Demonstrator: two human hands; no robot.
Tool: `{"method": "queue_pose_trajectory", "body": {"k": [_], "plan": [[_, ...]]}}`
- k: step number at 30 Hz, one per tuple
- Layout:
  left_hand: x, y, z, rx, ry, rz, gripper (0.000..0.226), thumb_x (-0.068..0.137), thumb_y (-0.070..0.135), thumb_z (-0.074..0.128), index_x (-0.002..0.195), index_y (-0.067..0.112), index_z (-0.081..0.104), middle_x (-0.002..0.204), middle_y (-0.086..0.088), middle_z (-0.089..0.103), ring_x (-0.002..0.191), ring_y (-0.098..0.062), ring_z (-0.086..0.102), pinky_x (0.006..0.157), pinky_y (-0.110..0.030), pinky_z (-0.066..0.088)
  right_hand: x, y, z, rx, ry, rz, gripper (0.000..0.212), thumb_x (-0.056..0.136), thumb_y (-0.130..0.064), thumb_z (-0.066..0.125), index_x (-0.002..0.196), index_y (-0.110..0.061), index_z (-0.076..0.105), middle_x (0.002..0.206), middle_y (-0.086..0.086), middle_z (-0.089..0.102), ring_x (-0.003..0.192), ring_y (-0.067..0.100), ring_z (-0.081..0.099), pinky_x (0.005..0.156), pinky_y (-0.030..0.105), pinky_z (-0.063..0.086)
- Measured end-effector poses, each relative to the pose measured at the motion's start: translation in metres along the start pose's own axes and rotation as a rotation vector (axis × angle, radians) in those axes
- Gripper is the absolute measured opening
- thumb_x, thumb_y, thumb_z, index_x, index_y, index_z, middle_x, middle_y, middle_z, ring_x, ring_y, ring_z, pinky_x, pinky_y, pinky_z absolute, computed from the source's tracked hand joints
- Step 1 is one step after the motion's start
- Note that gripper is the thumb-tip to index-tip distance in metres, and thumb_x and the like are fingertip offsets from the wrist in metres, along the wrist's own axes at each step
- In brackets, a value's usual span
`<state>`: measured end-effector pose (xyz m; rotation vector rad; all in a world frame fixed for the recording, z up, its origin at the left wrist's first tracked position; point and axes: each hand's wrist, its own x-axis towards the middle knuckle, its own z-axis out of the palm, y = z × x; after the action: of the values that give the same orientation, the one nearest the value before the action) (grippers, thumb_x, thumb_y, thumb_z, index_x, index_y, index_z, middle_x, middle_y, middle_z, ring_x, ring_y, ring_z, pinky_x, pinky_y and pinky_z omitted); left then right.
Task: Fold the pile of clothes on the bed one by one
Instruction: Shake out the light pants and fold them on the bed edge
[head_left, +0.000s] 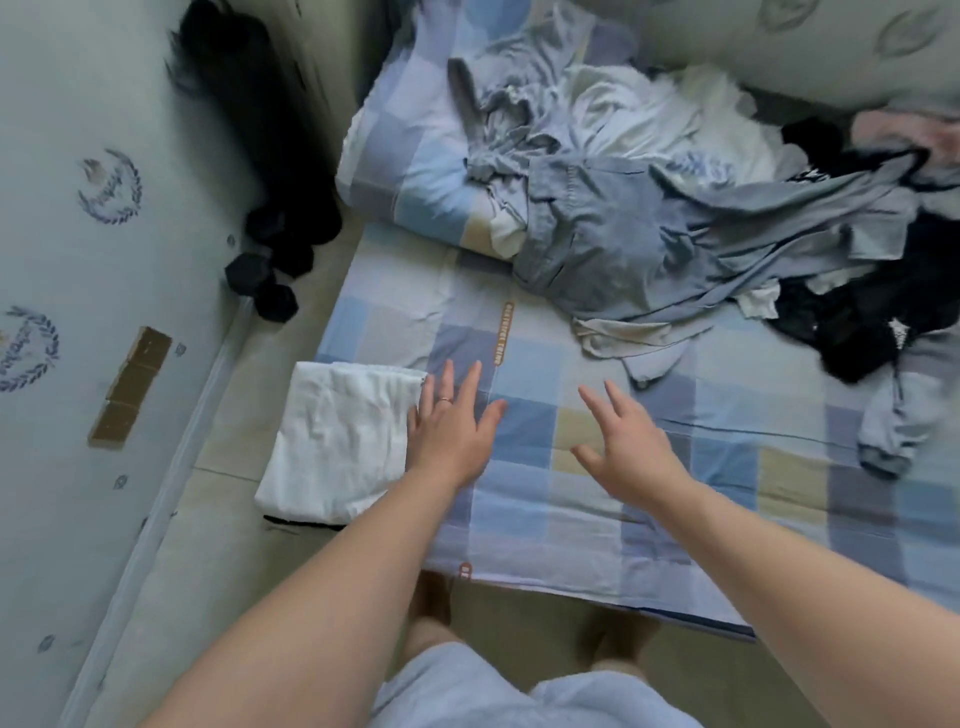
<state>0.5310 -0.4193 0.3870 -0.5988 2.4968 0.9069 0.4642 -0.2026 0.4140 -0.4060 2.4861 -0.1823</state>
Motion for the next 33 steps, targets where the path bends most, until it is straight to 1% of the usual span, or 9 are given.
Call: {"method": "queue_pose_trajectory", "body": {"k": [2,3,6,10,14,20,25,30,33], "plan": [[0.000,0.051,0.009,0.044,0.020,0.061,0.064,0.103,0.060,0.030,0.160,0.042,0.006,0.169,0.005,-0.009,0.155,-0.020,-0.012,0.124,-0.049,0.001,-0.015,0.049,-0.025,0.000,0.045,0.016,0.077,0.097,-0.044,0.056,0.160,-0.032,0.013,0.169,0.003,0.002,0.154,0.024,0.010,0.120,0.043,0.024],[0.001,0.068,0.011,0.059,0.021,0.079,0.064,0.103,0.060,0.030,0.160,0.042,0.006,0.169,0.005,-0.009,0.155,-0.020,-0.012,0.123,-0.049,0.000,-0.017,0.067,-0.031,0.000,0.055,0.013,0.078,0.097,-0.045,0.056,0.160,-0.032,0.013,0.169,0.003,0.002,0.154,0.024,0.011,0.120,0.043,0.025],[-0.003,0.153,0.040,0.127,0.060,0.147,0.065,0.102,0.062,0.029,0.159,0.042,0.005,0.169,0.005,-0.010,0.155,-0.022,-0.012,0.123,-0.052,0.000,-0.038,0.154,-0.064,0.000,0.084,0.023,0.078,0.098,-0.045,0.056,0.160,-0.033,0.011,0.169,0.002,0.003,0.153,0.024,0.013,0.118,0.043,0.027],[-0.015,0.248,0.076,0.183,0.080,0.172,0.066,0.101,0.064,0.027,0.159,0.043,0.003,0.169,0.004,-0.009,0.155,-0.023,-0.012,0.124,-0.054,0.001,-0.060,0.249,-0.101,0.017,0.106,-0.009,0.078,0.098,-0.046,0.055,0.160,-0.036,0.009,0.169,-0.001,0.003,0.153,0.022,0.013,0.118,0.042,0.026],[-0.028,0.322,0.106,0.223,0.074,0.200,0.065,0.101,0.064,0.029,0.159,0.044,0.005,0.169,0.005,-0.007,0.155,-0.023,-0.010,0.123,-0.054,0.004,-0.082,0.321,-0.127,0.051,0.111,0.031,0.078,0.098,-0.047,0.055,0.160,-0.035,0.009,0.169,-0.001,0.006,0.153,0.022,0.015,0.119,0.043,0.025],[-0.009,0.388,0.124,0.306,0.067,0.210,0.066,0.101,0.063,0.030,0.159,0.043,0.006,0.170,0.005,-0.004,0.155,-0.023,-0.008,0.123,-0.052,0.009,-0.085,0.380,-0.155,0.102,0.136,0.012,0.077,0.099,-0.045,0.054,0.160,-0.036,0.007,0.169,-0.004,0.005,0.154,0.020,0.013,0.121,0.042,0.021],[0.030,0.430,0.141,0.309,0.027,0.235,0.066,0.101,0.064,0.031,0.159,0.043,0.008,0.170,0.006,-0.002,0.155,-0.022,-0.007,0.123,-0.051,0.008,-0.065,0.418,-0.177,0.133,0.163,0.040,0.077,0.099,-0.045,0.053,0.160,-0.036,0.007,0.169,-0.005,0.005,0.153,0.018,0.012,0.118,0.042,0.023],[0.123,0.448,0.162,0.336,0.015,0.271,0.066,0.101,0.062,0.032,0.160,0.042,0.008,0.170,0.005,0.001,0.155,-0.023,-0.003,0.123,-0.048,0.012,0.005,0.455,-0.182,0.153,0.217,0.068,0.079,0.098,-0.047,0.053,0.159,-0.039,0.005,0.168,-0.010,0.002,0.154,0.016,0.009,0.122,0.042,0.020],[0.214,0.438,0.180,0.380,0.032,0.305,0.067,0.101,0.062,0.032,0.160,0.041,0.008,0.170,0.005,0.002,0.156,-0.022,-0.002,0.123,-0.046,0.013,0.087,0.474,-0.173,0.154,0.250,0.089,0.078,0.097,-0.046,0.054,0.159,-0.039,0.007,0.168,-0.011,0.005,0.154,0.015,0.009,0.121,0.042,0.020]]}}
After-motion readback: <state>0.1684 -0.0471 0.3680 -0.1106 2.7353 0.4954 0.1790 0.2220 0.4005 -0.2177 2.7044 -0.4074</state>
